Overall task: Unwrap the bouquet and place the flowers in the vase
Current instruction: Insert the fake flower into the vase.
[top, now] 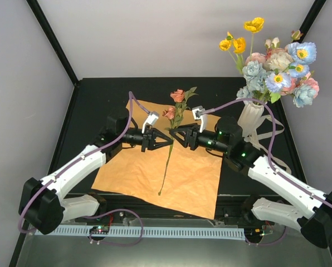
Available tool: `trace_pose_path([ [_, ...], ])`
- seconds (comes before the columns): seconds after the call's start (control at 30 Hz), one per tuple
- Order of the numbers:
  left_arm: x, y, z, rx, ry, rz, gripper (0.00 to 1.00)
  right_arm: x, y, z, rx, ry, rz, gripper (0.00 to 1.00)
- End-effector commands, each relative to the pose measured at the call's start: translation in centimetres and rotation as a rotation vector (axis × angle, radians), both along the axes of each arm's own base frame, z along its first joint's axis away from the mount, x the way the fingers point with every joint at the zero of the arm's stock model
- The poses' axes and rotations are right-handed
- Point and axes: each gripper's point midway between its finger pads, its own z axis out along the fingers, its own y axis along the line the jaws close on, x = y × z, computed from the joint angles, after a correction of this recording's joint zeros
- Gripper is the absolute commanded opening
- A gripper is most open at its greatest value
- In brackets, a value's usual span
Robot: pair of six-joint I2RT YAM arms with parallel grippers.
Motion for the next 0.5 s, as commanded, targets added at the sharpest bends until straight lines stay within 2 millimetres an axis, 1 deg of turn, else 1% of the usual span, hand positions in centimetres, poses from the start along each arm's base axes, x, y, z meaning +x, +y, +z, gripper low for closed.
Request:
trace_pose_path([
  [0.0, -1.3, 0.0, 1.7, -0.035, -0.071, -0.057, 0.01, -0.9, 1.1, 2.3, 0.051, -0.048, 0.049, 0.44],
  [0.03, -1.3, -0.1, 1.7, -0.036, -0.072, -0.059, 0.02, -0.9, 1.2, 2.2, 0.050, -0.045, 0.052, 0.42],
  [0.13, -1.4, -0.1, 1.8, -0.036, -0.072, -0.062, 0.02, -1.0, 1.2, 1.9, 0.050, -0.037, 0.053, 0.31],
  [0.2, -1.5, -0.1, 1.7, -0.033, -0.072, -0.063, 0.02, -1.0, 1.1, 1.7, 0.052, -0.036, 0.049, 0.22],
  [0.3, -1.4, -0.1, 1.7, -0.026, -0.068, -0.059, 0.02, -1.1, 0.7, 1.9, 0.063, -0.053, 0.034, 0.06],
  [0.33, -1.4, 0.0, 1.7, -0.024, -0.068, -0.055, 0.06, -1.1, 0.6, 2.0, 0.068, -0.063, 0.028, 0.01],
  [0.4, -1.3, 0.0, 1.8, -0.019, -0.065, -0.046, 0.15, -1.1, 0.2, 2.4, 0.071, -0.088, 0.015, 0.01],
  [0.43, -1.2, 0.0, 1.9, -0.018, -0.070, -0.039, 0.22, -1.0, 0.1, 2.6, 0.070, -0.100, 0.008, 0.01],
  [0.47, -1.1, 0.0, 2.0, -0.015, -0.072, -0.029, 0.35, -1.0, -0.1, 2.8, 0.070, -0.113, -0.001, 0.01],
])
